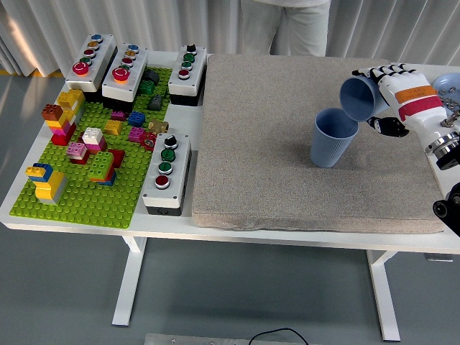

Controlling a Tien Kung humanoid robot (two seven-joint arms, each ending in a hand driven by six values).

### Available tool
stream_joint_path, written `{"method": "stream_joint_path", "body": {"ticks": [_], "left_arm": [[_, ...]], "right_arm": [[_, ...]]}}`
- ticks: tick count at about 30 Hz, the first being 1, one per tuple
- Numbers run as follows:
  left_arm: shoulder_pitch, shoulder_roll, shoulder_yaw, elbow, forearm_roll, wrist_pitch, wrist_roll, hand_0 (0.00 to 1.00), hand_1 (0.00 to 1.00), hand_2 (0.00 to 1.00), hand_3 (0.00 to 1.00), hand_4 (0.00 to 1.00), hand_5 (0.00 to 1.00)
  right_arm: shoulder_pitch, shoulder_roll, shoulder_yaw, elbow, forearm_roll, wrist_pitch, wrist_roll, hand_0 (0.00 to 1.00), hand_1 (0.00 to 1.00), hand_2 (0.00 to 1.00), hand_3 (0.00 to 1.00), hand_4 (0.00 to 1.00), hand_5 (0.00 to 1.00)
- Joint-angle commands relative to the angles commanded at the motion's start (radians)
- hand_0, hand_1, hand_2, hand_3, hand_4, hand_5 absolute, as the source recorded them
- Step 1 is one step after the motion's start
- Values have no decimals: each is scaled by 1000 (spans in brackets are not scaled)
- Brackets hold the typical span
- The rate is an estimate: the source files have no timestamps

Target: Pick cup pour cup place

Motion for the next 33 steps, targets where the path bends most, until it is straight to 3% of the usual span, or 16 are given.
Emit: {"method": "stream_joint_path", "body": {"ticks": [20,33], "left_arm": [[-4,0,2,0,-4,0,0,728,781,824,693,507,953],[1,-1,-1,0,-2,-1,1,728,781,824,693,507,953]], "right_arm": [[8,-10,-20,5,-16,-26,-10,779,629,513,522,558,2],[-10,-4,73,36,240,35,10,784,629,513,517,555,2]]}}
